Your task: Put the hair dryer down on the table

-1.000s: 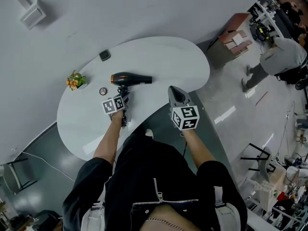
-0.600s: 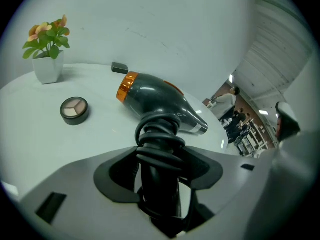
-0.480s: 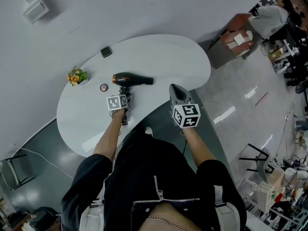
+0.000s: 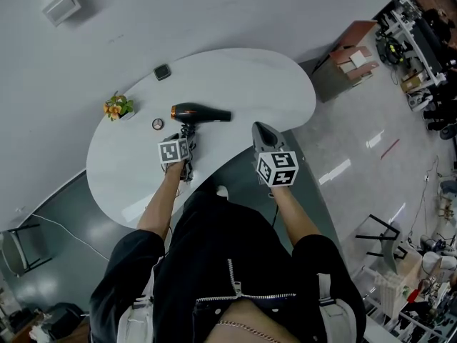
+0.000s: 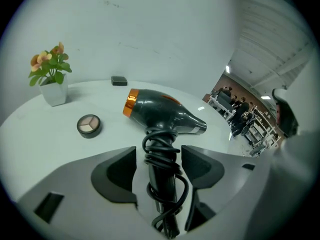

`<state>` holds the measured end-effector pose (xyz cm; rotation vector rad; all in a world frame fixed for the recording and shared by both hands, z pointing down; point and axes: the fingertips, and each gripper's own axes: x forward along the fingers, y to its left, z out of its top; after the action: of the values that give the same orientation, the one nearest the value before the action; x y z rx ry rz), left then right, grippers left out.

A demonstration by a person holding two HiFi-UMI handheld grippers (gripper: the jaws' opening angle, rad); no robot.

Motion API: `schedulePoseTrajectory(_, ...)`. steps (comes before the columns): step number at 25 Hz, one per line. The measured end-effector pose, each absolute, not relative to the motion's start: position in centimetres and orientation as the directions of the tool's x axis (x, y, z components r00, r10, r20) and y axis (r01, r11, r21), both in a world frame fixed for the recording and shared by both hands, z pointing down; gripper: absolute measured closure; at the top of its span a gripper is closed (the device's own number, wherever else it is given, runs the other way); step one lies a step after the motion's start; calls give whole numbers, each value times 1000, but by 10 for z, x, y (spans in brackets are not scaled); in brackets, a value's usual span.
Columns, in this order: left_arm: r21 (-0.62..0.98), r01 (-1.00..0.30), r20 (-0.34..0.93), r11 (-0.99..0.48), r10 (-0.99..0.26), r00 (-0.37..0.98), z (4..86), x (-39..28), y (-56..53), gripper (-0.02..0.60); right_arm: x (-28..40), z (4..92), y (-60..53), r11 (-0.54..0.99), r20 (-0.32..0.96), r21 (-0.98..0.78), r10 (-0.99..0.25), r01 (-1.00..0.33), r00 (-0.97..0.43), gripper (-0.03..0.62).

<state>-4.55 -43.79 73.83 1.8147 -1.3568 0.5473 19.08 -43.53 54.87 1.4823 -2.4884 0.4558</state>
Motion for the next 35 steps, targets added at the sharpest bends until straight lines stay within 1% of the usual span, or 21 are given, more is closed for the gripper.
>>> schedulePoseTrajectory(2, 302, -941, 705, -151, -629, 327, 724, -48, -441, 301, 189, 549, -434, 448, 332, -159, -815, -880, -475, 588)
schedulePoseTrajectory(4, 255, -951, 683, -175, -664, 305, 710, -53, -442, 331, 186, 549, -433, 449, 333, -156, -815, -880, -474, 588)
schedulePoseTrajectory(5, 227, -956, 673, -185, -679, 291, 704, -55, -442, 368, 185, 548, -433, 450, 333, -153, -815, -880, -474, 588)
schedulePoseTrajectory(6, 200, -960, 664, -196, -693, 280, 698, -57, -442, 426, 184, 548, -433, 451, 332, -152, -815, -880, -475, 588)
schedulePoseTrajectory(7, 178, -962, 654, -209, -705, 274, 692, -57, -441, 497, 182, 548, -433, 452, 330, -153, -815, -879, -476, 588)
schedulePoseTrajectory(10, 136, -958, 619, -251, -734, 280, 670, -52, -441, 548, 176, 548, -431, 459, 327, -162, -810, -873, -487, 589)
schedulePoseTrajectory(20, 30, -933, 472, -360, -818, 330, 598, -42, -438, 560, 158, 537, -430, 505, 303, -152, -794, -850, -526, 589)
schedulePoseTrajectory(28, 41, -930, 312, -365, -879, 359, 525, -47, -442, 560, 153, 521, -433, 512, 264, -139, -806, -847, -530, 591)
schedulePoseTrajectory(35, -36, -928, 233, -371, -906, 353, 482, -59, -439, 560, 150, 502, -439, 510, 207, -116, -827, -852, -523, 600)
